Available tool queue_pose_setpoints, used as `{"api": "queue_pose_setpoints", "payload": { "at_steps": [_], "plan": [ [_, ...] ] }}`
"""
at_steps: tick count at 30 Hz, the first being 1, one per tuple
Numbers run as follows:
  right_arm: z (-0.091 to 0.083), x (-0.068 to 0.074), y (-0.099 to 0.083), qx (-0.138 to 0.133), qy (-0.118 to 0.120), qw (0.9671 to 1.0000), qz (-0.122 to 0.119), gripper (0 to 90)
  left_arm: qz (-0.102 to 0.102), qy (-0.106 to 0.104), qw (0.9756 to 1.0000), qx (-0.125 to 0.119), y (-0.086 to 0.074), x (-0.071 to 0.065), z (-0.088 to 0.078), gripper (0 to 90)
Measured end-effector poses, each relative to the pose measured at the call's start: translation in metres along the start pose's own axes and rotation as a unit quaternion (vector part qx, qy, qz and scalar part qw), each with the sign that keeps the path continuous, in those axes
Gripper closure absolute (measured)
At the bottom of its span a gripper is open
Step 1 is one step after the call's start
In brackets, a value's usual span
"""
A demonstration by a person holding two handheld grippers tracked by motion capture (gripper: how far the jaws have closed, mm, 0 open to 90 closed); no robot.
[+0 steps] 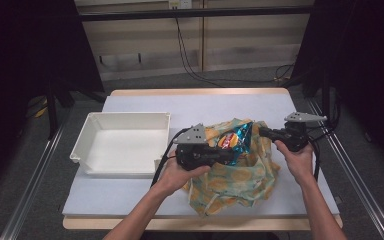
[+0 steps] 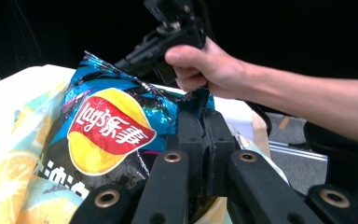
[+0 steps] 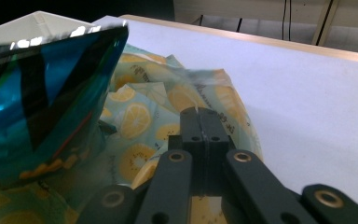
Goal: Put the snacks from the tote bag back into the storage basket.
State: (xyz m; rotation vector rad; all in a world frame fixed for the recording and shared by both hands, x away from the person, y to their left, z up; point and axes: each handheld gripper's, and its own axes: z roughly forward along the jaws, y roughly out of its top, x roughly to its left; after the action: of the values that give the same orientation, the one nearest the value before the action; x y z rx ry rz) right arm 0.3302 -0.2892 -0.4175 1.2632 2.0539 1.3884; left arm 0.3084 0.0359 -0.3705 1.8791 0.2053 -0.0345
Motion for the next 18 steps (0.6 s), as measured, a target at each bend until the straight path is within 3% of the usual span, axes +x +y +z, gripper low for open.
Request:
{"api": "queue_pose_setpoints", "payload": {
  "at_steps": [18],
  "plan": [
    [-0.001,0.007,0.001,0.002,0.004,1.0000,-0.007,90.0,-0.019,0.023,0.9994,-0.017,0.031,0.025,0.002,88.0]
  ]
}}
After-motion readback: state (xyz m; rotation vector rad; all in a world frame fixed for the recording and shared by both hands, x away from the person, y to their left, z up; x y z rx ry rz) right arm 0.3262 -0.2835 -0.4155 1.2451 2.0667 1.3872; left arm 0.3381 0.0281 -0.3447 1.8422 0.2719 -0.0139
